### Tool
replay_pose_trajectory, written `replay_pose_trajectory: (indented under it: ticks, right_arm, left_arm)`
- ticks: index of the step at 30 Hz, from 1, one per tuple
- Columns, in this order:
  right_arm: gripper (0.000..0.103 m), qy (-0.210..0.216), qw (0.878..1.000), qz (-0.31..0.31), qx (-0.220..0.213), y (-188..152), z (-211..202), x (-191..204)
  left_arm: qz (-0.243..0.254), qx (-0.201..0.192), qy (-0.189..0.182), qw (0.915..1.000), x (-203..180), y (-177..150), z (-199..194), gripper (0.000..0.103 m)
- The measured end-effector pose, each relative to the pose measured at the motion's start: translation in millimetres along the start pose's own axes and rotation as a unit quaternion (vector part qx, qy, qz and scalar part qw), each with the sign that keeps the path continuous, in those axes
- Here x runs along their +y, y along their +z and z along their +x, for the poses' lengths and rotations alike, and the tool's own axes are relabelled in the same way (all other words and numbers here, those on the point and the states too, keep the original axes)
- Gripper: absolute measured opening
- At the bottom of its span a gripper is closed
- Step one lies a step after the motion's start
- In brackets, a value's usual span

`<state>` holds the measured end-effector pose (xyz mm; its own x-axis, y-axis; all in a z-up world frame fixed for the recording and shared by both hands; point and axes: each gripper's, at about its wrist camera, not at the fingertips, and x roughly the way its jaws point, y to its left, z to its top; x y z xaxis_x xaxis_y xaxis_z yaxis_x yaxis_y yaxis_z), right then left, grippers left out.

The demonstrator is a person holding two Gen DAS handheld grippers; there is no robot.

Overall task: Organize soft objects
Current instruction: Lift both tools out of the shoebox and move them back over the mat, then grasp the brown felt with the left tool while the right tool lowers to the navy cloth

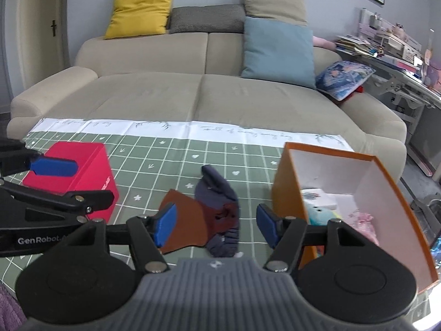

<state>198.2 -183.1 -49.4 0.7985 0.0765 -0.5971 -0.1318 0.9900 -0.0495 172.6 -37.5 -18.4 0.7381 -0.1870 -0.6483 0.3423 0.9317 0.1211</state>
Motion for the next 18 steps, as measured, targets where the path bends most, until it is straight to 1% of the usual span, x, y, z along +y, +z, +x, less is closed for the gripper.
replay_pose_trajectory:
  ticks: [1, 2, 4, 6, 9, 12, 14, 16, 18]
  right_arm:
    - [0.064, -0.002, 1.000, -0.007, 0.001, -2, 3, 3]
    - [0.070, -0.005, 1.000, -0.015, 0.002, -3, 7, 6]
    - [0.075, -0.007, 1.000, -0.023, 0.000, -6, 12, 10]
    - [0.075, -0.007, 1.000, -0.028, 0.002, -10, 18, 11]
    - [0.075, 0.008, 1.000, -0.024, 0.014, -13, 28, 9]
    - [0.074, 0.011, 1.000, -0.015, 0.020, -17, 36, 7]
    - [0.071, 0.017, 0.999, -0.016, 0.025, -19, 42, 7]
    - [0.070, 0.019, 0.999, -0.024, 0.030, -20, 48, 9]
    - [0.069, 0.016, 0.999, -0.034, 0.038, -18, 54, 10]
  left_arm:
    - [-0.008, 0.002, 0.001, 1.0000, 3, -3, 1, 0.069]
    - [-0.015, 0.003, 0.003, 0.9999, 6, -6, 3, 0.069]
    - [-0.024, 0.006, 0.007, 0.9997, 10, -12, 7, 0.069]
    - [-0.029, 0.010, 0.008, 0.9995, 12, -18, 9, 0.069]
    - [-0.035, 0.017, 0.001, 0.9992, 13, -23, 16, 0.069]
    - [-0.036, 0.021, -0.007, 0.9991, 13, -25, 23, 0.068]
    - [-0.036, 0.024, -0.016, 0.9989, 14, -23, 26, 0.068]
    - [-0.026, 0.029, -0.029, 0.9988, 14, -18, 31, 0.068]
    - [-0.003, 0.041, -0.041, 0.9983, 13, -12, 37, 0.068]
